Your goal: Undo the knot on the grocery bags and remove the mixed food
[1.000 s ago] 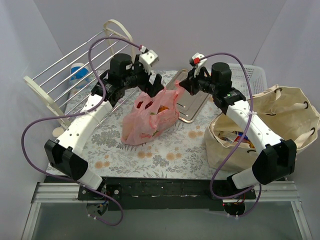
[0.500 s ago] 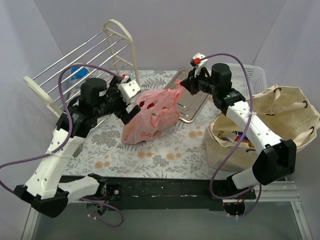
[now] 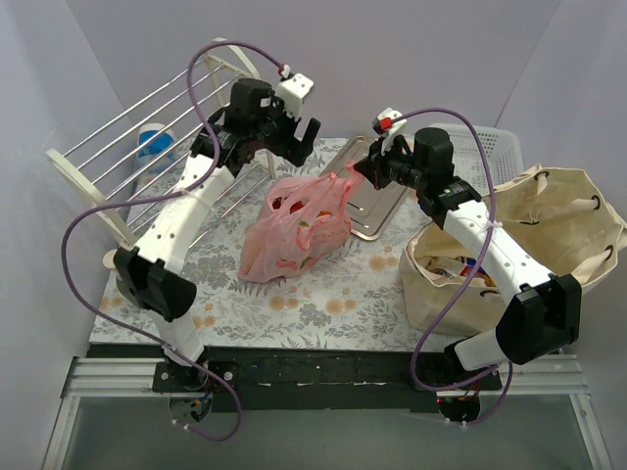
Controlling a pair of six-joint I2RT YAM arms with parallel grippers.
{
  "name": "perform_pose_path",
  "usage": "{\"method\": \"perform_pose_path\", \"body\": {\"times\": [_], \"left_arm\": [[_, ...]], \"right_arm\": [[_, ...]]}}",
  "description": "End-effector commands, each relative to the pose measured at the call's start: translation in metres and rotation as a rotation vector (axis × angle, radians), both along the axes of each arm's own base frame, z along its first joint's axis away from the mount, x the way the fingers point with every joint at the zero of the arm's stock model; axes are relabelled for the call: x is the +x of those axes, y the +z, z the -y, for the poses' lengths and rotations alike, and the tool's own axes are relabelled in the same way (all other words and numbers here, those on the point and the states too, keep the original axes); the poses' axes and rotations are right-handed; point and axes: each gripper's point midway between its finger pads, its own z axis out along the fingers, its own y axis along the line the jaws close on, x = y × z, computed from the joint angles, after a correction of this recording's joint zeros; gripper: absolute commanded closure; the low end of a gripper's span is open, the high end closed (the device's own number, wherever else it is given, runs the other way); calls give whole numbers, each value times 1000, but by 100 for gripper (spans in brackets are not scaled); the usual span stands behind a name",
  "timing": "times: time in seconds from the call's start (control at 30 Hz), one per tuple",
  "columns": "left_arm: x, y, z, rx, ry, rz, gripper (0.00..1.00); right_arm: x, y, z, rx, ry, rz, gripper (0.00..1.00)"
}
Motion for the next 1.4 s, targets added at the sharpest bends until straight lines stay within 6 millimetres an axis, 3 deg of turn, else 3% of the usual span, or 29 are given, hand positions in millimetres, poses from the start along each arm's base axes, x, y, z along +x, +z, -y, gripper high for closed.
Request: {"method": "perform_pose_path", "body": {"times": [0.0, 0.13, 0.23, 0.27, 0.3, 0.33, 0.4, 0.43, 0.47, 0.5, 0.53, 0.6, 0.63, 0.67, 0.7, 0.8, 0.83, 0.87, 0.9, 0.93, 0.97, 1.07, 1.1, 1.17, 1.2, 1.37], "left_arm": [[-25, -47, 10, 15, -79, -210, 9], [-48, -70, -8, 34, -58, -192, 4], [-58, -114, -50, 211, 73, -247, 6], [-61, -133, -65, 276, 118, -275, 9], [-60, -137, -78, 327, 161, -265, 13], [-58, -137, -80, 338, 157, -244, 26], [-56, -120, -78, 308, 142, -180, 39], [-51, -108, -68, 272, 107, -138, 67], [-46, -98, -64, 252, 109, -107, 82], [-35, -77, -59, 221, 115, -58, 95], [-28, -67, -53, 197, 108, -32, 100], [-13, -38, -43, 148, 112, 28, 100], [-9, -26, -37, 118, 98, 54, 100], [-7, -18, -34, 101, 92, 70, 100], [-4, -13, -30, 88, 90, 77, 100], [-2, -5, -22, 48, 73, 68, 100], [-3, -12, -21, 55, 73, 47, 100], [-5, -18, -21, 59, 70, 36, 100], [-5, -23, -22, 60, 73, 27, 100], [-8, -19, -23, 47, 73, 45, 100], [-11, -36, -22, 57, 60, 15, 100], [-16, -42, -25, 56, 55, 24, 100], [-16, -45, -27, 62, 66, 21, 100], [-16, -52, -29, 81, 69, 12, 100], [-17, -55, -29, 88, 68, 5, 100], [-14, -72, -28, 66, 101, -46, 100]], "right_arm": [[4, 34, 4, 33, -22, 106, 99], [13, 38, 8, 27, -49, 122, 99], [20, 45, 15, 28, -77, 145, 99], [23, 47, 18, 27, -86, 150, 99], [25, 54, 20, 31, -94, 167, 99], [29, 54, 23, 29, -107, 171, 99], [36, 64, 29, 31, -128, 196, 99], [41, 65, 31, 26, -139, 203, 99], [46, 70, 35, 26, -154, 215, 99], [50, 74, 37, 25, -163, 226, 99], [57, 85, 39, 22, -176, 256, 99], [62, 97, 40, 15, -180, 289, 99], [63, 115, 39, 23, -175, 327, 91], [63, 125, 39, 26, -169, 352, 67], [61, 138, 35, 37, -152, 380, 59], [23, 200, 15, 113, -27, 529, 52], [10, 206, 3, 110, 27, 569, 51], [-6, 196, -22, 54, 108, 623, 52], [-24, 194, -33, 32, 152, 654, 53], [-33, 177, -46, -6, 191, 661, 55], [-50, 136, -69, -49, 270, 617, 59], [-72, 87, -89, -149, 324, 604, 67], [-77, 55, -91, -191, 352, 572, 70], [-90, 28, -100, -234, 415, 569, 74], [-93, 4, -104, -271, 443, 552, 75], [-96, -28, -130, -330, 515, 569, 76]]}}
